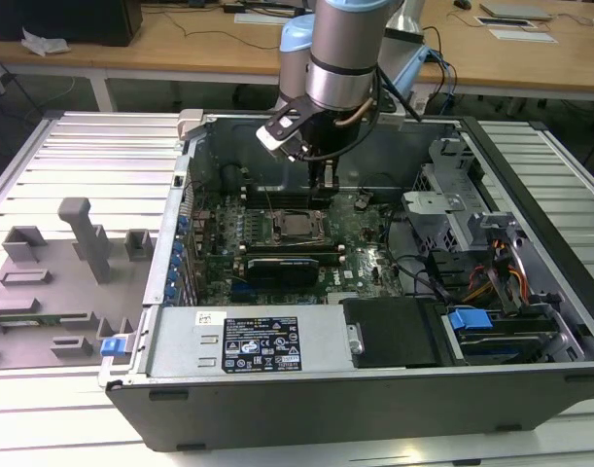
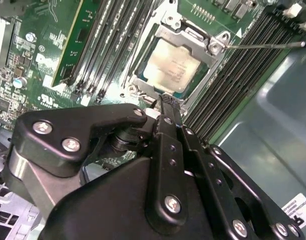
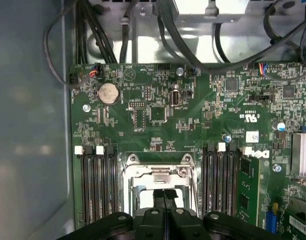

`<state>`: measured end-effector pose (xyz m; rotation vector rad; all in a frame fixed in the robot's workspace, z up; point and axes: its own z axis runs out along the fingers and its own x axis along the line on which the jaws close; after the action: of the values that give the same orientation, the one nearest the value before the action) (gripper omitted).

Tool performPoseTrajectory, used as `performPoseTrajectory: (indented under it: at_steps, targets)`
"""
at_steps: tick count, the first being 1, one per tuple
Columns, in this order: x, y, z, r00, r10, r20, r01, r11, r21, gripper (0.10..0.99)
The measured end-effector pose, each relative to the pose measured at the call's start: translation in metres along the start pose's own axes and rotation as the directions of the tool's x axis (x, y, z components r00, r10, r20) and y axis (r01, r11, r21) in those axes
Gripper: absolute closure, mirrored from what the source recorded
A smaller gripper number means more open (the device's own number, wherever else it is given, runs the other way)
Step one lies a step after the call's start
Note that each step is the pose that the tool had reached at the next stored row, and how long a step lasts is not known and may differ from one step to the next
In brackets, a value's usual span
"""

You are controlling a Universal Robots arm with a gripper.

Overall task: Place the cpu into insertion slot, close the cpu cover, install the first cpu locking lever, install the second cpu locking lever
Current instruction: 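Close the cpu cover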

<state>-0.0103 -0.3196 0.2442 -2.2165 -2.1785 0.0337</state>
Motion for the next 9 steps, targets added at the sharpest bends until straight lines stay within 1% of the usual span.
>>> performPoseTrajectory:
  at_steps: [1,2,4,6,9]
  targets:
    - [-0.0001,-0.0028,0.0003,1.0000,0.000,0.0002,0.000,1.0000,-0.004,0.980]
    - [-0.0002,-0.0058,0.0009,1.0000,0.000,0.0001,0.000,0.9999,-0.011,0.980]
    - [-0.0002,-0.0072,0.0014,1.0000,-0.008,0.0004,0.008,0.9998,-0.018,0.980]
    - [-0.0002,-0.0071,0.0014,0.9996,-0.028,0.0009,0.028,0.9994,-0.019,0.980]
    - [-0.0002,-0.0072,0.0015,0.9956,-0.094,0.0034,0.094,0.9954,-0.018,0.980]
